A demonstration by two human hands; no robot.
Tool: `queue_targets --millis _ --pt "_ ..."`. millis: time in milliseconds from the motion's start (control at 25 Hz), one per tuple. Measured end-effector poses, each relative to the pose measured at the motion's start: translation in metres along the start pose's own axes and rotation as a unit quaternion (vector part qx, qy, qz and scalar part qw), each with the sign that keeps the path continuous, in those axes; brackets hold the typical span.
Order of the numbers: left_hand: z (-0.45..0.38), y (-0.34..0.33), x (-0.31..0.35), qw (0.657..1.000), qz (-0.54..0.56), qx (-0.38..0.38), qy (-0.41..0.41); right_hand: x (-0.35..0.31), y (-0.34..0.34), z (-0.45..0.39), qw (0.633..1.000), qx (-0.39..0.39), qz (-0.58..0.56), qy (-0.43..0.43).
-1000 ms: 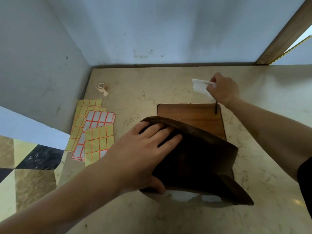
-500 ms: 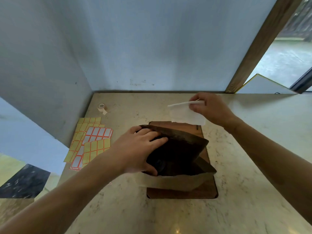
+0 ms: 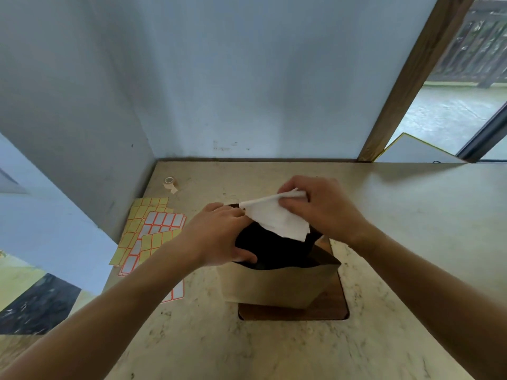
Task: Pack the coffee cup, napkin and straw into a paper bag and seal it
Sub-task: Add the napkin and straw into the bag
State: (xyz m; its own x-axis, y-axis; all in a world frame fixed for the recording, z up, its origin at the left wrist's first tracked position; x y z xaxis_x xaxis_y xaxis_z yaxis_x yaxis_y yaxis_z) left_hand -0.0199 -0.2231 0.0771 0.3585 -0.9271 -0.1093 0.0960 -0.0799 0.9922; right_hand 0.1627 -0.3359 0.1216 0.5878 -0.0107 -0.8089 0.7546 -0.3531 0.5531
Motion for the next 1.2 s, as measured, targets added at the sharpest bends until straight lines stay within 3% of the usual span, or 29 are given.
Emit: queue_targets --millis 120,240,400,560,720,920,1080,1200 --pt "0.002 -0.003 -0.001 0.999 -0.028 -0.027 -0.004 0.000 -0.012 0.009 0.987 -0.112 0.116 0.007" --pt "0.003 -0.006 -0.001 0.997 -0.057 -0.055 -0.011 0.005 -0.019 0.012 0.952 -0.198 0.235 -0.017" --pt "0.005 -0.008 0.004 0.992 -0.107 -0.064 -0.035 0.010 -0.035 0.010 0.896 -0.233 0.379 -0.010" --pt "0.006 -0.008 0.006 0.989 -0.126 -0.056 -0.046 0.012 -0.051 0.002 0.870 -0.269 0.412 -0.037" --pt "0.007 -0.009 0.011 0.987 -0.137 -0.055 -0.060 0.028 -0.068 0.001 0.814 -0.301 0.487 -0.096" --pt "0.003 -0.009 0.014 0.986 -0.141 -0.040 -0.077 0.061 -0.080 0.000 0.848 -0.261 0.411 -0.211" --pt "-0.004 -0.010 0.015 0.985 -0.140 -0.055 -0.082 0.081 -0.088 -0.011 0.881 -0.190 0.277 -0.334" --pt "-0.008 -0.010 0.011 0.984 -0.143 -0.064 -0.080 0.094 -0.105 -0.016 0.885 -0.144 0.195 -0.399"
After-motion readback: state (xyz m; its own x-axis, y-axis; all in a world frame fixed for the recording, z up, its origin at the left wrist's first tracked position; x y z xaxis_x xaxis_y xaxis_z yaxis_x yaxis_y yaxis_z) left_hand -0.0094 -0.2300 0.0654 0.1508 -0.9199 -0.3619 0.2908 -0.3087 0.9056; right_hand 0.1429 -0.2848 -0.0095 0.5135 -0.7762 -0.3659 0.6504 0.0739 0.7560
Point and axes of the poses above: each hand's wrist, its own z-axis away from the middle knuckle, its own y-axis out of the back of the hand, x = y × z, the point moved 1 cm from there along -z, towards the middle knuckle, and after that the axes turned 13 degrees about -z, right-handed, at the moved point
